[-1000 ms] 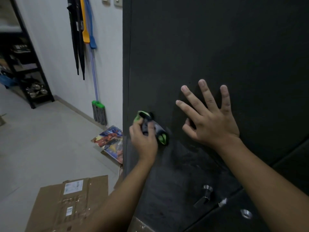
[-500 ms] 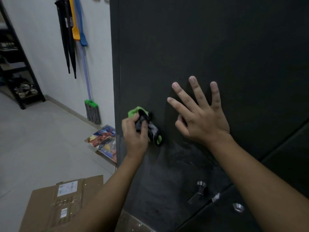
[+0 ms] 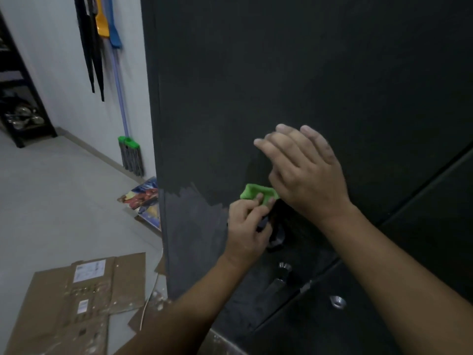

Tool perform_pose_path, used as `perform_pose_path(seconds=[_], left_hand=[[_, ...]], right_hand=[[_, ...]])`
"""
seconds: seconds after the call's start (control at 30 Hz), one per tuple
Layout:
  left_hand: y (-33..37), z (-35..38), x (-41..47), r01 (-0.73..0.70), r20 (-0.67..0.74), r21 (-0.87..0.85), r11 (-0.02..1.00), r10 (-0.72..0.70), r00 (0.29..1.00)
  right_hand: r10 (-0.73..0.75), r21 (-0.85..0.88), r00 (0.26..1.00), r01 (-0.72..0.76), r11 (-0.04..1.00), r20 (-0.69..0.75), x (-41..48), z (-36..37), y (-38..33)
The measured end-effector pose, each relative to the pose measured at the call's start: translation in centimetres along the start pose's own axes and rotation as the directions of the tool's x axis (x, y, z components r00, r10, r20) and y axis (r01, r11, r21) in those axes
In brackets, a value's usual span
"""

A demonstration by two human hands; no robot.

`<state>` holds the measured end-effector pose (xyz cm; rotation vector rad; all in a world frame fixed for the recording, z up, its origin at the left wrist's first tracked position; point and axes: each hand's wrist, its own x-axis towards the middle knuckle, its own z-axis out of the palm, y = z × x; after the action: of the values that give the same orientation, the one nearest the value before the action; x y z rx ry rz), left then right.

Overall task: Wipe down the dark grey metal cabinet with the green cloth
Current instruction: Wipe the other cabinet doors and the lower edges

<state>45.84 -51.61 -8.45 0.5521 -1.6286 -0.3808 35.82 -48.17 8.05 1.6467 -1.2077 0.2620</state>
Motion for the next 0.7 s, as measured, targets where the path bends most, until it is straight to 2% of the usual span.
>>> perform_pose_path(seconds=[0.1,0.17,0.23,0.3,0.37,0.4,0.47,0.53,0.63,0.7], left_hand=[[0.1,0.4,-2.4,-0.148,0.196,-0.014,0.989,0.148,0.969],[-0.6,0.2,-4.0,-0.256,0.369,-0.037,0.966,0.251,0.895],[-1.0,-0.4,-5.1,-0.265,0.447,-0.050,0.963,0.259,0.856],[-0.3,-0.6,-5.0,-0.168,0.374,-0.038,0.985,0.169,0.912],[1.3,-0.4,-3.2,-0.032,0.175,-0.003,0.999,0.032,0.984],[2.3,-0.2,-1.7,0.045,0.055,-0.008,0.999,-0.044,0.997],[4.4,0.1,2.1,0.177,-0.145,-0.060,0.982,-0.184,0.972],[6.2,0.5,5.5,0.235,-0.270,-0.075,0.969,-0.247,0.931],[8.2,1.5,7.3,0.248,-0.342,-0.007,0.969,-0.235,0.910],[9.2,2.1,6.4,0.217,-0.316,0.054,0.975,-0.189,0.930]], right_hand=[[0.064,-0.037,0.997,-0.066,0.997,-0.039,-3.9,-1.3,1.2],[0.100,-0.061,0.995,-0.101,0.993,-0.027,-6.7,-2.5,2.2],[0.121,-0.074,0.993,-0.121,0.990,-0.003,-9.4,-3.8,3.2],[0.151,-0.099,0.988,-0.150,0.984,0.007,-11.9,-5.1,4.2],[0.189,-0.114,0.982,-0.188,0.976,0.001,-13.9,-6.1,5.1],[0.204,-0.116,0.979,-0.202,0.972,0.002,-14.7,-6.5,5.6],[0.235,-0.114,0.972,-0.233,0.966,0.011,-15.7,-7.0,6.4],[0.279,-0.097,0.960,-0.276,0.956,0.016,-16.2,-7.3,6.8],[0.312,-0.047,0.949,-0.310,0.950,0.052,-16.6,-7.6,6.6],[0.325,-0.023,0.942,-0.324,0.946,0.083,-16.9,-7.6,6.5]])
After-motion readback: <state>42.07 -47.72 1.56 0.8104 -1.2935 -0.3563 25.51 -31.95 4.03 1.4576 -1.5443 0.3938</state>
